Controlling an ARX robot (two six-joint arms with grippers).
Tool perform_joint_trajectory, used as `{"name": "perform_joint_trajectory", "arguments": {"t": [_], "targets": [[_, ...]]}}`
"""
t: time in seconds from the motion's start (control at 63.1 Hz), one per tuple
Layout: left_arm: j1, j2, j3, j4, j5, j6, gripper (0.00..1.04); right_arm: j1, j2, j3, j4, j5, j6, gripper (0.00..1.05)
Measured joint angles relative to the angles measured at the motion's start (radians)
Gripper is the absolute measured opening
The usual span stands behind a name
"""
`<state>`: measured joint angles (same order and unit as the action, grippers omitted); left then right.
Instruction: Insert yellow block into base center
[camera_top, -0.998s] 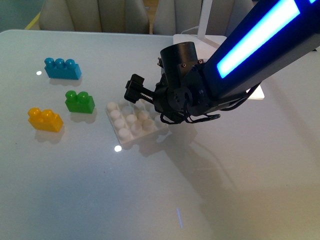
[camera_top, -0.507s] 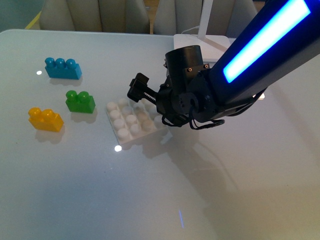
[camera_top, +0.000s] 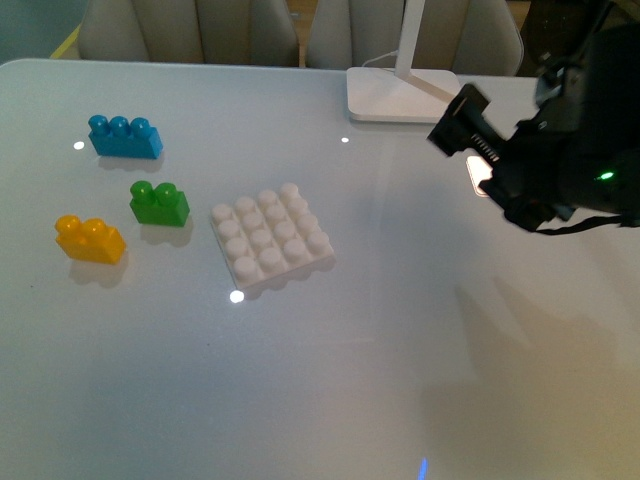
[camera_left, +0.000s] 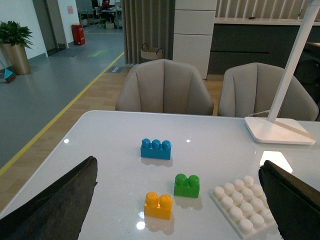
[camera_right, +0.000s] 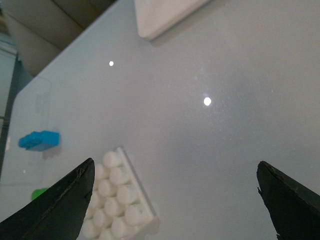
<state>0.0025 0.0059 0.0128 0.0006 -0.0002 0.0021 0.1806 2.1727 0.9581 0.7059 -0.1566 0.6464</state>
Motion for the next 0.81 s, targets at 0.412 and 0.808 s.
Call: {"name": "perform_joint_trajectory", "arguments": {"t": [0.412, 0.808], "targets": [[0.0, 0.0, 0.0, 0.0, 0.001, 0.0, 0.97, -0.163, -0.717, -0.638, 0.289, 0.127, -0.375, 0.78], [0.0, 0.0, 0.0, 0.0, 0.0, 0.0, 0.97, -0.181, -1.131, -0.887, 0.248, 0.157, -0.639, 0.02]]}}
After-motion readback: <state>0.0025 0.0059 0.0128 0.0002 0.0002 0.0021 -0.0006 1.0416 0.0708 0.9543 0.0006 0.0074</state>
